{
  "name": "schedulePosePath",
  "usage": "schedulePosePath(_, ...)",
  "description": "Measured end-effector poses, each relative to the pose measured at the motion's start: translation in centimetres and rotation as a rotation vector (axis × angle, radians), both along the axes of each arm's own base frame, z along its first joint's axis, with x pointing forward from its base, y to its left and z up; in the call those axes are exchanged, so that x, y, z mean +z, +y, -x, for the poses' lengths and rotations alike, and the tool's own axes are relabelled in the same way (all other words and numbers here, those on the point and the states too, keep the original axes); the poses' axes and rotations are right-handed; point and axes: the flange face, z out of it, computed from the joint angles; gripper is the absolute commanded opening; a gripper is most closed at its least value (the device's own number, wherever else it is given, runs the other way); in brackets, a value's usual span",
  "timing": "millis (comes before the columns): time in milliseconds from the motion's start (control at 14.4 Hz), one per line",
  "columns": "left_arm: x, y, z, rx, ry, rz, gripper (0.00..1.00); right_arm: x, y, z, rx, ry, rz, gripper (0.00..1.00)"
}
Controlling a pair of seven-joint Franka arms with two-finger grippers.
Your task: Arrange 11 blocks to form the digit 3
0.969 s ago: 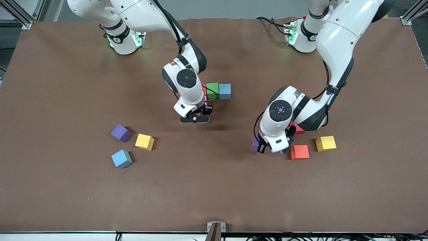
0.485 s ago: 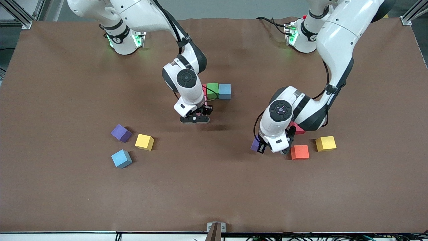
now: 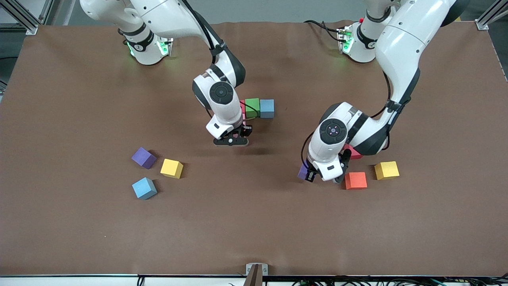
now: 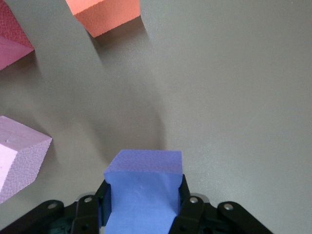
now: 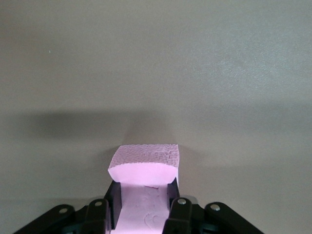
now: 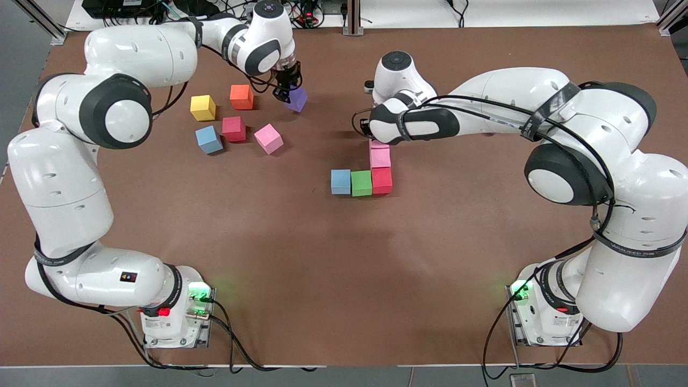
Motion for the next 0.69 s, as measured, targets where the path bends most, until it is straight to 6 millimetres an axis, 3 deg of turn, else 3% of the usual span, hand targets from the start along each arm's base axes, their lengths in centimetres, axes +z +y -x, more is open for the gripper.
schedulePosePath(692, -0.01, 0.03, -0.02, 0.000, 0.000, 0.000, 0.31, 0.02, -0.08, 0.18, 0.008, 0.014, 0.011, 0.02)
